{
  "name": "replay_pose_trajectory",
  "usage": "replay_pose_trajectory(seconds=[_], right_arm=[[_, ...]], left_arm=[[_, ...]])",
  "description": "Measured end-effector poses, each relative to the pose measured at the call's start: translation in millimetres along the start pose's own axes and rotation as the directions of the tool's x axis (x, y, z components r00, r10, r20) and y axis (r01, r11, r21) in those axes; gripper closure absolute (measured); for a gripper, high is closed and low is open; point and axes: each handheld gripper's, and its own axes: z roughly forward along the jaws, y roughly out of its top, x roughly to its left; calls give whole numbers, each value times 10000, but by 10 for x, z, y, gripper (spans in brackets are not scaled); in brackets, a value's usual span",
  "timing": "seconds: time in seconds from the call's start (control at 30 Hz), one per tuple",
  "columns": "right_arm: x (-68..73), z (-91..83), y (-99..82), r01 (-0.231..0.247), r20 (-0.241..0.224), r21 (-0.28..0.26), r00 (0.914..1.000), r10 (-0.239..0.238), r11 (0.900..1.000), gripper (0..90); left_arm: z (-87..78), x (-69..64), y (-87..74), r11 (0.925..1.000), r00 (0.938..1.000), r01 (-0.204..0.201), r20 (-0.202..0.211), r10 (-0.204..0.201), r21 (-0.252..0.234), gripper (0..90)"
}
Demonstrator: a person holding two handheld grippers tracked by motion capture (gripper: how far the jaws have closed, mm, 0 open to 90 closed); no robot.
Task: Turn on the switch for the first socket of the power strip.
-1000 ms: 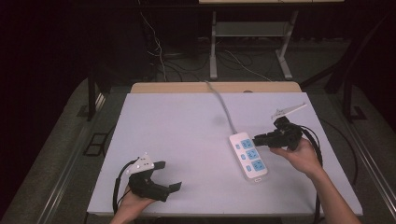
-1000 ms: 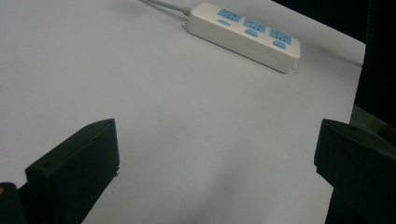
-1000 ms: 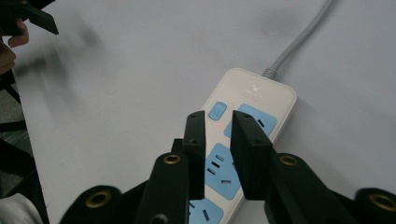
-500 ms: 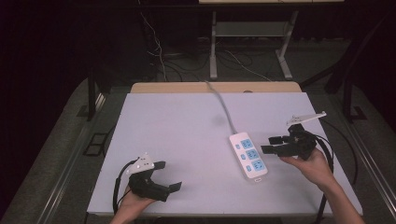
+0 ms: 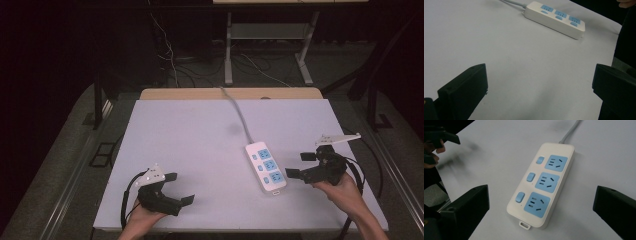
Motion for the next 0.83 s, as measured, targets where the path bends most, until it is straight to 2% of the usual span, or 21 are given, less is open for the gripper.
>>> replay_pose_trajectory(seconds=[0.3, 0.6, 0.83], right_arm=[[69, 14, -287, -141, -58, -304, 9999, 140, 9994, 2], [92, 33, -585, -331, 120, -670, 9994, 340, 9972, 2], [88, 48, -720, -361, 217, -848, 9990, 381, 9957, 2]], left_arm=[[-6, 1, -1, 10000, 10000, -17, -3, 17, -4, 0], [-5, 0, -3, 10000, 10000, -49, -17, 49, 30, 0], [-5, 2, -3, 10000, 10000, -27, -37, 27, 29, 0]])
